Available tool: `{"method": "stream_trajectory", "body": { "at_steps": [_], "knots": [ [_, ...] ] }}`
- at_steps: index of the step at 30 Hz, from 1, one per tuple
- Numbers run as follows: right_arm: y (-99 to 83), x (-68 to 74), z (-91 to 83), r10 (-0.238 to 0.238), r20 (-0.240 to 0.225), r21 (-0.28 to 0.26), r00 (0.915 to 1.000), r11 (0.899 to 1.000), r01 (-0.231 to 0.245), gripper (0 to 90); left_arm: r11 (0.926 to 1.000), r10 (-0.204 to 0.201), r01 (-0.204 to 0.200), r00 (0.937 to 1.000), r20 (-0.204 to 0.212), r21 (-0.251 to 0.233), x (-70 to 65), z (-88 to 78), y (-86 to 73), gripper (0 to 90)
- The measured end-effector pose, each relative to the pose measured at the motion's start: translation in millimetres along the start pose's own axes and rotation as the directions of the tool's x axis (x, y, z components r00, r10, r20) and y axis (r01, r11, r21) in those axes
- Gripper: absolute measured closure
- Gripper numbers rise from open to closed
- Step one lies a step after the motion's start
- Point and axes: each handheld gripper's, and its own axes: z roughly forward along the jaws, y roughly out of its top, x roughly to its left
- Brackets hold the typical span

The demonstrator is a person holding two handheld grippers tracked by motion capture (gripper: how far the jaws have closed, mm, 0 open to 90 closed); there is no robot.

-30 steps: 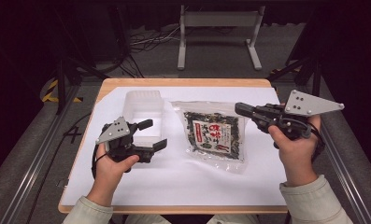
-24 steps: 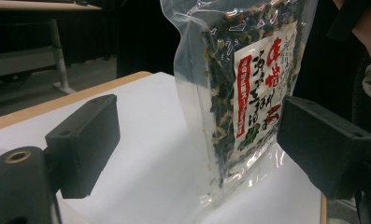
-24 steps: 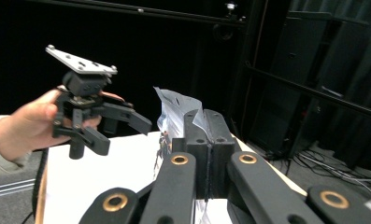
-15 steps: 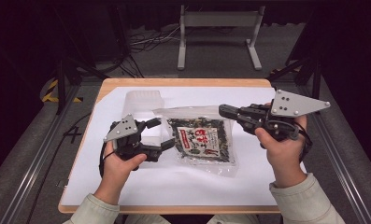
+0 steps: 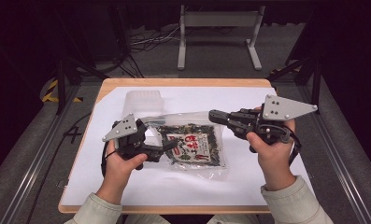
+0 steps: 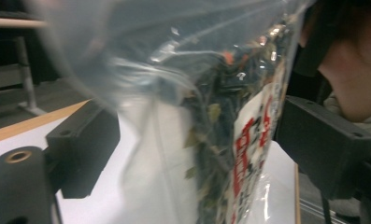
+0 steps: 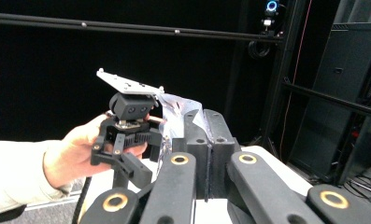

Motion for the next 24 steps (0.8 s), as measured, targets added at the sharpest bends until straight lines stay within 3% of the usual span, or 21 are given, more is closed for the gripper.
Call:
{"method": "stream_trajectory", "body": {
  "at_steps": [4, 8, 14, 16, 19, 24],
  "knots": [
    [-3.8, -0.8, 1.4, 0.014, -0.009, -0.012, 0.9999, 1.000, -0.014, 90.0, 1.0000, 0.001, -0.001, 0.9998, 0.021, -0.003, 0.8, 1.5, -2.0, 17.9],
    [-6.0, -0.3, 2.5, 0.008, -0.007, -0.015, 0.9999, 1.000, -0.008, 90.0, 1.0000, 0.004, -0.004, 0.9999, 0.014, -0.002, -0.1, 1.4, -1.5, 26.0],
    [-11.6, -1.5, 5.7, 0.007, 0.013, -0.010, 0.9999, 1.000, -0.007, 90.0, 0.9994, 0.032, -0.031, 0.9976, 0.061, -0.017, -3.9, 0.0, 3.9, 49.4],
    [-12.7, -2.9, 5.1, 0.013, 0.021, -0.013, 0.9997, 1.000, -0.012, 90.0, 0.9981, 0.060, -0.059, 0.9964, 0.060, -0.017, -6.4, -0.2, 5.0, 55.0],
    [-13.0, -3.3, 4.3, 0.011, 0.026, -0.017, 0.9996, 1.000, -0.011, 90.0, 0.9975, 0.070, -0.070, 0.9955, 0.064, -0.013, -7.8, -0.8, 5.9, 58.5],
    [-13.2, -4.0, 1.9, 0.007, 0.035, -0.017, 0.9994, 1.000, -0.006, 90.0, 0.9975, 0.070, -0.069, 0.9910, 0.114, -0.012, -8.8, -2.3, 7.8, 64.4]
  ]
}}
